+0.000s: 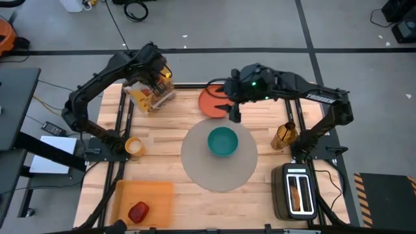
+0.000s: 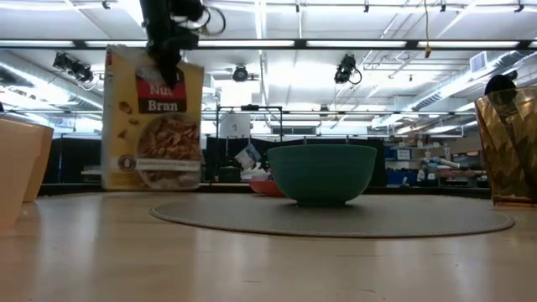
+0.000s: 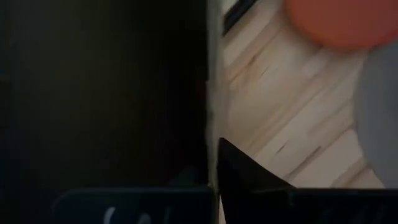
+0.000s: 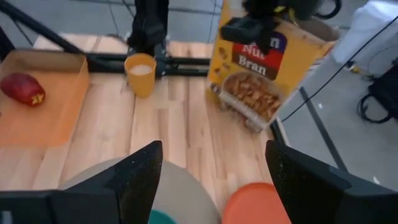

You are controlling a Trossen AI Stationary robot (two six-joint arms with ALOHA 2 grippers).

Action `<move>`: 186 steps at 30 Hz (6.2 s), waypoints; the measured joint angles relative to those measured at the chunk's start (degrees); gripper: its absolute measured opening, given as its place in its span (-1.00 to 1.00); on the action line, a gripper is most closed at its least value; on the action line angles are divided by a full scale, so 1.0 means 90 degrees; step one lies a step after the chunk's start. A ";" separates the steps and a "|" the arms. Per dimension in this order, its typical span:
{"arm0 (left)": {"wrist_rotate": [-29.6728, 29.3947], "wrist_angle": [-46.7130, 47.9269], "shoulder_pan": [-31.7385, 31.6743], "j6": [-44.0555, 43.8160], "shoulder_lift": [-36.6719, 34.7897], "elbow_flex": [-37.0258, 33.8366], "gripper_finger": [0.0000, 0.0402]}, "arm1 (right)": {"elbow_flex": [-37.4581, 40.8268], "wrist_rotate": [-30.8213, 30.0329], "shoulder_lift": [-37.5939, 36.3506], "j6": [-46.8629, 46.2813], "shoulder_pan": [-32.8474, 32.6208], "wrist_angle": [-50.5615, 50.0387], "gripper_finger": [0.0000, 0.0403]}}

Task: Arrange a breakfast setting
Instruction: Pour the cereal into the green bowl

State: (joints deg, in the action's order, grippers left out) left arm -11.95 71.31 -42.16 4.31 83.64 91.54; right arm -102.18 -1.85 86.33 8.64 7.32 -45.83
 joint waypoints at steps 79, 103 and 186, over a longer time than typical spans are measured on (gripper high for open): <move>0.2349 -0.4767 0.2879 -0.0346 -0.1629 0.0623 -0.95 | 0.4902 0.1677 -0.1878 -0.2856 0.1140 0.9936 0.13; 0.2526 -0.4886 0.2896 -0.0504 -0.2056 0.0618 0.07 | 0.4908 0.2975 -0.3124 -0.2664 0.1759 0.8042 -0.22; 0.0347 -0.1089 0.3707 -0.1832 0.0595 0.0618 0.05 | 0.3943 0.3605 -0.5599 -0.1690 0.2677 -0.0153 -0.25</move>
State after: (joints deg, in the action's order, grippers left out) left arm -8.82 61.51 -8.80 -12.18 88.99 97.10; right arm -66.70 30.60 35.94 -6.56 31.42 -47.21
